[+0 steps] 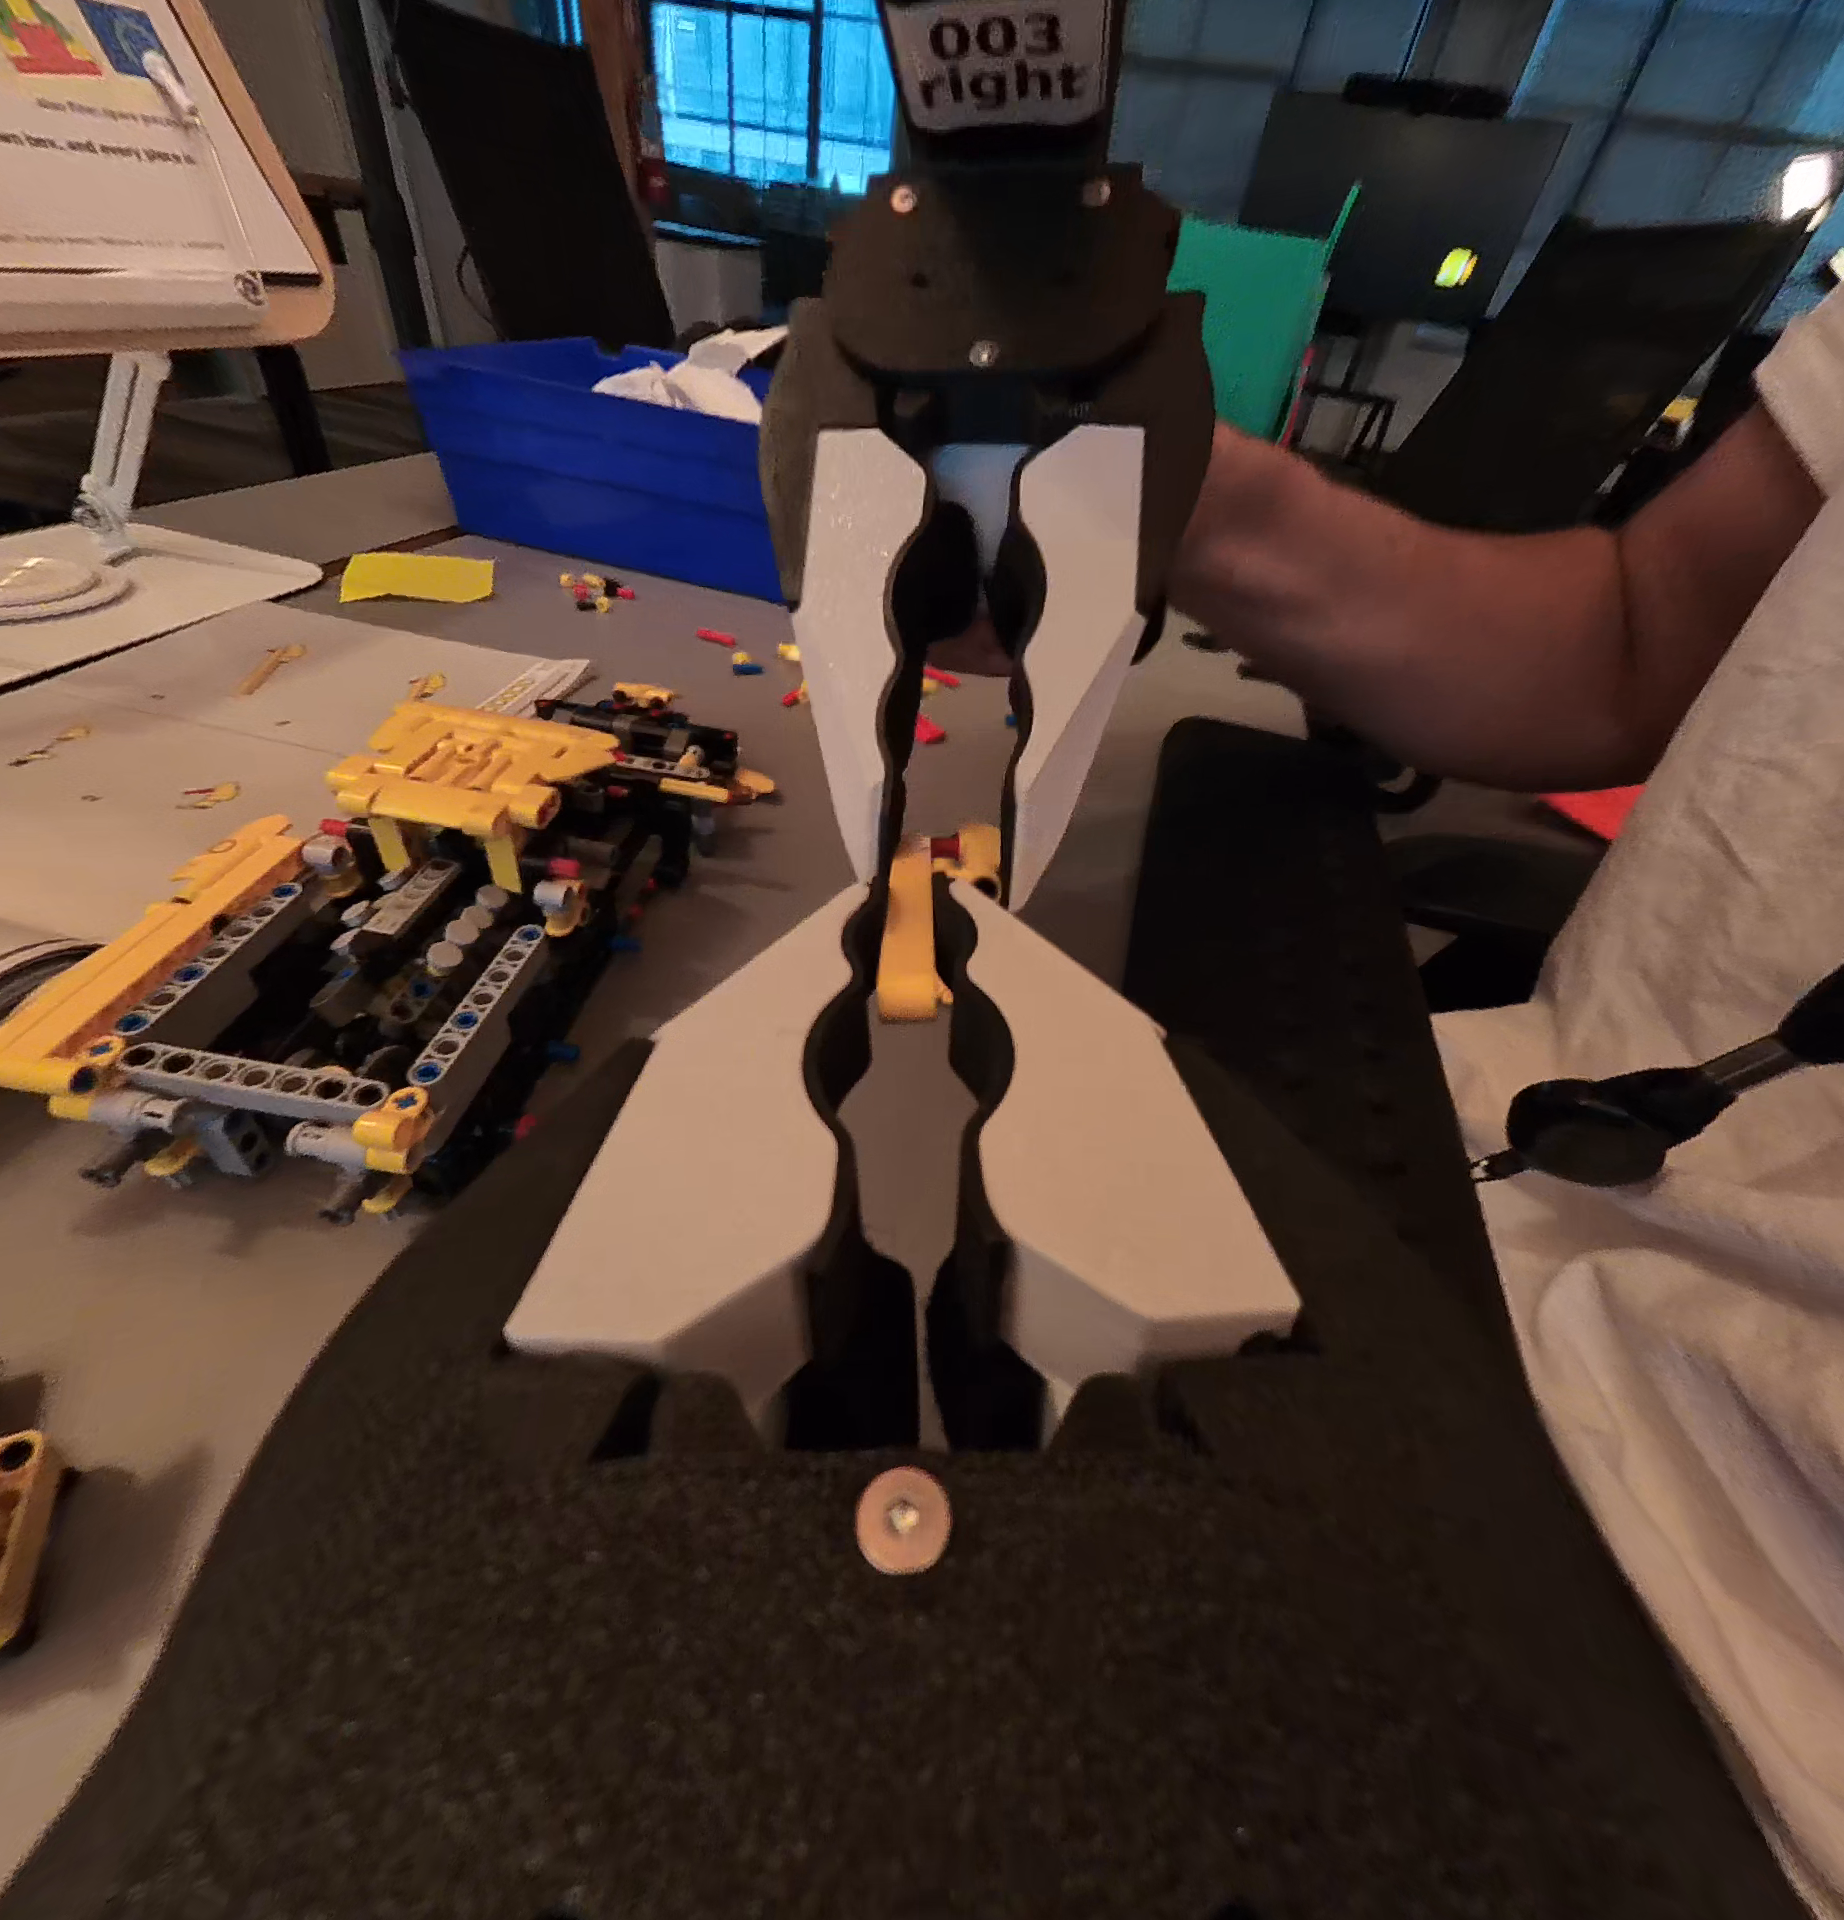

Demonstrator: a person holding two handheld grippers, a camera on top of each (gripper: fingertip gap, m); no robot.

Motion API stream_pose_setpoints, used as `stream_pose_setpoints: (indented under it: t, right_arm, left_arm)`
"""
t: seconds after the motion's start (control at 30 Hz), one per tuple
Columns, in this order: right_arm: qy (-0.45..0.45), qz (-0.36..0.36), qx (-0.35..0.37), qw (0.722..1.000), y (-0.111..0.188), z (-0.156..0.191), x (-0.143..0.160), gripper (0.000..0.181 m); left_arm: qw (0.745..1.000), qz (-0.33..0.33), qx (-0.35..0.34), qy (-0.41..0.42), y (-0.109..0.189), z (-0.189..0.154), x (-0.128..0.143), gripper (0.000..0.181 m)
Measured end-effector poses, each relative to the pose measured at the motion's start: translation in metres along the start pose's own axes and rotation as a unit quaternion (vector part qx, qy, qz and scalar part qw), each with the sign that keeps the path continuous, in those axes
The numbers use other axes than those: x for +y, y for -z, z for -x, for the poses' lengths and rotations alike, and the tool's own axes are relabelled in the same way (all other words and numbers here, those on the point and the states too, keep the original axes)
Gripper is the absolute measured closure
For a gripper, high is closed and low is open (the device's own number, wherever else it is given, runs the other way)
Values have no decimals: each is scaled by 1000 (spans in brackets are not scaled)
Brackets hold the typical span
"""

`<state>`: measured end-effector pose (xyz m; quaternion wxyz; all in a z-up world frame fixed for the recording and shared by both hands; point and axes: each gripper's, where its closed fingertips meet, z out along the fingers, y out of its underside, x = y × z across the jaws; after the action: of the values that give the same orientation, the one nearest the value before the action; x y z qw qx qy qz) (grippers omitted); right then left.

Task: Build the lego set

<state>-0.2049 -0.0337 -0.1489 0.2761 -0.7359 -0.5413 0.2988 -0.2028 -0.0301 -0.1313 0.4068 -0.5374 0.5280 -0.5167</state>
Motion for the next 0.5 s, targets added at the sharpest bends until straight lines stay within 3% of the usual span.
stream_pose_setpoints:
  t: [0.2, 0.3, 0.5]
  right_arm:
    - [-3, -19, 19, 1000, 3, -4, -6, 156]
    - [10, -3, 55, 998, 7, -11, -5, 151]
    - [58, 54, 91, 993, 1, -11, 0, 157]
  left_arm:
    - [1000, -10, -6, -3, 1, 3, -3, 173]
    - [1000, -5, -16, 5, 2, 7, -1, 173]
    - [1000, 12, -25, -5, -1, 9, 5, 173]
